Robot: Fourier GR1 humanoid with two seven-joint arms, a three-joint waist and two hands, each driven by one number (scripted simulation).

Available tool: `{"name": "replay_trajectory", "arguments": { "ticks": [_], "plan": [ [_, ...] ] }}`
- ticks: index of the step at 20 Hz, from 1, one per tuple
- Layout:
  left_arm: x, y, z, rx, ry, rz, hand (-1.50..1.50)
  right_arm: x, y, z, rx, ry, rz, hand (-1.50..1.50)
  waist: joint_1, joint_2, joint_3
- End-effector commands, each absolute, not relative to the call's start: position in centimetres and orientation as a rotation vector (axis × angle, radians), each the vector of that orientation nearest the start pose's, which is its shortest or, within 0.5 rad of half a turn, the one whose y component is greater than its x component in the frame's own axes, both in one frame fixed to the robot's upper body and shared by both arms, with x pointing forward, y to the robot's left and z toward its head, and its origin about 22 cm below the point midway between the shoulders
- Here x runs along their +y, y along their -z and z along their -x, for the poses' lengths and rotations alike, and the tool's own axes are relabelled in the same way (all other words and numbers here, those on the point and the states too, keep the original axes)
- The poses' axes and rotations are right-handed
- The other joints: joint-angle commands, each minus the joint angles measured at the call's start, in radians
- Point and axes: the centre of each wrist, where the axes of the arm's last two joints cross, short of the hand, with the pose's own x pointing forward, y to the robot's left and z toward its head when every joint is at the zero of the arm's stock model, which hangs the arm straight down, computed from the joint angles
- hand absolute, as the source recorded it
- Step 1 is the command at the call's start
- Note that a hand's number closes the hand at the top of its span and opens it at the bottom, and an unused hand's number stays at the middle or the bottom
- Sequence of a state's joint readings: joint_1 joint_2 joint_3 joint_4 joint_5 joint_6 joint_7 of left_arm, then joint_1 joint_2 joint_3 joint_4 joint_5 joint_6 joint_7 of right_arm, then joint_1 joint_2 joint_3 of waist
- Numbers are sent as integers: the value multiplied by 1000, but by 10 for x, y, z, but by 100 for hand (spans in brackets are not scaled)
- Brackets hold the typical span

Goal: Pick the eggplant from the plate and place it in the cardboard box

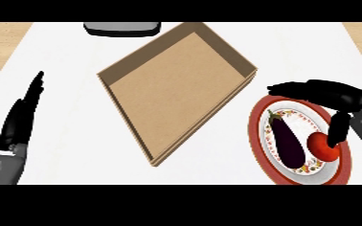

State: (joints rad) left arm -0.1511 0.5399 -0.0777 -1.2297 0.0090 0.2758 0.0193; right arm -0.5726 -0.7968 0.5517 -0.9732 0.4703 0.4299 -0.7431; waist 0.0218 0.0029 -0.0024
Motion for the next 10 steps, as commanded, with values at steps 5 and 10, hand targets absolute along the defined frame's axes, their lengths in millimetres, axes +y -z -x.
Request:
{"name": "replay_trajectory", "arguments": {
  "ticks": [5, 10],
  "plan": [
    [371, -14, -258, -1367, 226, -657, 0, -333, -44, -359, -1254, -1831, -60, -150, -5, -1, 3],
    [360, -19, -258, -1365, 213, -654, 0, -334, -53, -355, -1249, -1821, -65, -150, -16, -4, 2]
  ]
}}
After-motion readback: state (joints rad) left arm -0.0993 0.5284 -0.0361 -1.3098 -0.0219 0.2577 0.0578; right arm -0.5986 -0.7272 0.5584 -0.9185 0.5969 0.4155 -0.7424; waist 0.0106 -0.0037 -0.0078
